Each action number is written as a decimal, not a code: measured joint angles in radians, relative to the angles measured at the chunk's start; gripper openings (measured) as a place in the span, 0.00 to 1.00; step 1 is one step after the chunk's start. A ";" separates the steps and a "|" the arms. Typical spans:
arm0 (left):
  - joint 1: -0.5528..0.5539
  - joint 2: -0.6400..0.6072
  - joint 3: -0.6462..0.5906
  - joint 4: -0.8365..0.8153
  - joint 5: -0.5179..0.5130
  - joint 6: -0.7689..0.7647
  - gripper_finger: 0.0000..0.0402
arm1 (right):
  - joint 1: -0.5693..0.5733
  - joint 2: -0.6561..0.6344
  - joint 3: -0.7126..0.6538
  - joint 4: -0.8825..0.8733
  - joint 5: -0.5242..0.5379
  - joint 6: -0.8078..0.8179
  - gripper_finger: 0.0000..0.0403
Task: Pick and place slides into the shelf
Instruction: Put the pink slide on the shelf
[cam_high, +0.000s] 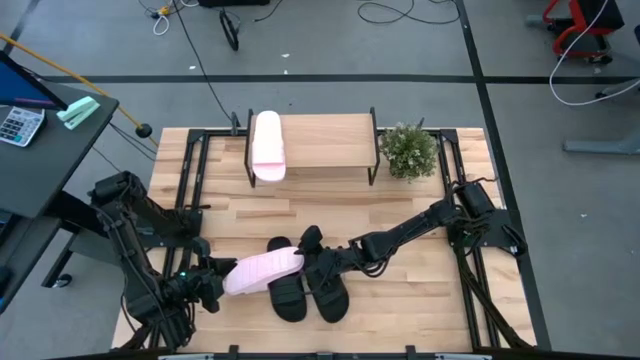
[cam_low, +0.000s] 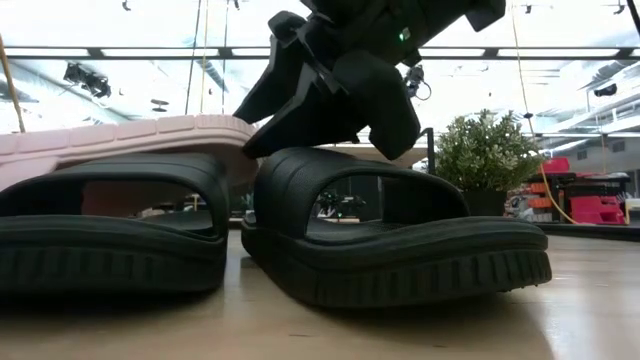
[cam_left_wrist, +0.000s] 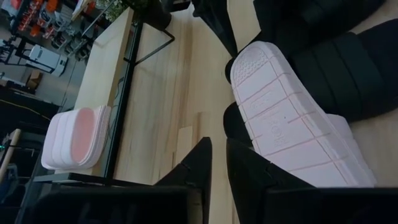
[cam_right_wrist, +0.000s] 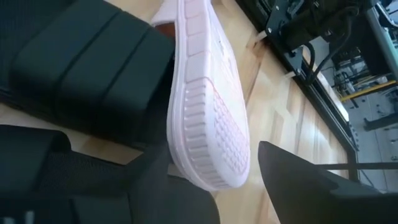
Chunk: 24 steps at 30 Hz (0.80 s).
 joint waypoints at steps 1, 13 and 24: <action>0.000 0.000 0.000 0.000 0.000 0.000 0.14 | 0.000 0.004 0.000 0.001 0.000 0.003 0.63; 0.000 0.000 0.000 0.001 0.000 0.000 0.11 | -0.019 0.027 0.001 0.020 -0.025 0.038 0.62; 0.000 0.000 0.000 0.000 0.000 0.000 0.13 | -0.025 0.027 0.001 0.023 -0.044 0.043 0.52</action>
